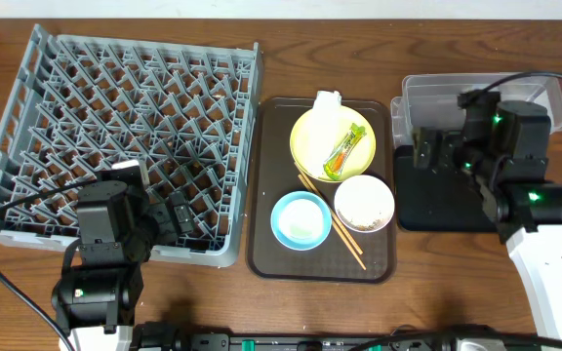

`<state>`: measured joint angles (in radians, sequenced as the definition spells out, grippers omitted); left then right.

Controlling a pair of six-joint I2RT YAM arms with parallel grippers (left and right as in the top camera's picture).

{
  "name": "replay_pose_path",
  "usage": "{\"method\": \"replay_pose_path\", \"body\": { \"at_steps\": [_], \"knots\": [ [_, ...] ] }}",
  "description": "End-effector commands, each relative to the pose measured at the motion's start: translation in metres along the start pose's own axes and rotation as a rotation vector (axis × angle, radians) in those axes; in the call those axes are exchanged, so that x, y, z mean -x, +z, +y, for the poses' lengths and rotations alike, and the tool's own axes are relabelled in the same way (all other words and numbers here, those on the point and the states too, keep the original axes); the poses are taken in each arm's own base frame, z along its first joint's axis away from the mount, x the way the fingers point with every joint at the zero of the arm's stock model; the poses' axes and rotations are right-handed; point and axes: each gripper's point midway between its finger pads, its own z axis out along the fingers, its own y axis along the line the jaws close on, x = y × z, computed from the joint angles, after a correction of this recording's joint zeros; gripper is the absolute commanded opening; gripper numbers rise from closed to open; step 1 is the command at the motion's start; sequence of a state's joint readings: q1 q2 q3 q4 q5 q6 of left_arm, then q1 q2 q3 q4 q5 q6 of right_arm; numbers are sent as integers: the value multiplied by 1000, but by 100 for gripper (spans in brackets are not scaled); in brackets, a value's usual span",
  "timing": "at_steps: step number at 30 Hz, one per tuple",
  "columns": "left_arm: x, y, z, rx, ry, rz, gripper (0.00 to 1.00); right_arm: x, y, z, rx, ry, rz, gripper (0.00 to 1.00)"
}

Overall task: Sort waste into correct bins and load items into the dishwasher
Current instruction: 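Reach the right gripper to the yellow plate and grasp the green wrapper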

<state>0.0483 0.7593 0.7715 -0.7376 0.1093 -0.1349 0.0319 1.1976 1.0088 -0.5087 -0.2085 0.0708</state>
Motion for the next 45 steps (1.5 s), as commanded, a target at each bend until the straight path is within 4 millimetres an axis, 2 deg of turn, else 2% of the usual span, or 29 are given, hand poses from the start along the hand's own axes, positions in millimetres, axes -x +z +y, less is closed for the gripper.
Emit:
{"method": "replay_pose_path", "body": {
  "at_steps": [1, 4, 9, 14, 16, 22, 27, 34, 38, 43, 45],
  "knots": [
    [7, -6, -5, -18, -3, -20, 98, 14, 1, 27, 115, -16, -39, 99],
    [8, -6, -5, -18, -3, -21, 98, 16, 7, 32, 78, -17, -35, 99],
    [8, -6, -5, -18, -3, -21, 98, 23, 24, 55, 15, -50, -7, 99],
    [8, -6, -5, -18, -3, -21, 98, 25, 54, 72, -50, -13, 44, 98],
    [7, -6, -5, -18, -3, -20, 98, 12, 80, 76, -73, 49, 98, 95],
    [8, -6, -5, -18, -3, -21, 98, -36, 131, 78, -109, 188, 235, 90],
    [7, -6, -5, -18, -3, -20, 98, -75, 161, 81, -144, 231, 331, 83],
    [7, -6, -5, -18, -3, -20, 98, -111, 183, 75, -197, 286, 415, 71],
    [7, -6, -5, -18, -3, -20, 98, -120, 187, 72, -213, 292, 433, 57],
    [7, -6, -5, -18, -3, -20, 98, -130, 188, 69, -229, 288, 464, 52],
    [7, -6, -5, -18, -3, -20, 98, -134, 188, 68, -236, 287, 479, 41]
  ]
}}
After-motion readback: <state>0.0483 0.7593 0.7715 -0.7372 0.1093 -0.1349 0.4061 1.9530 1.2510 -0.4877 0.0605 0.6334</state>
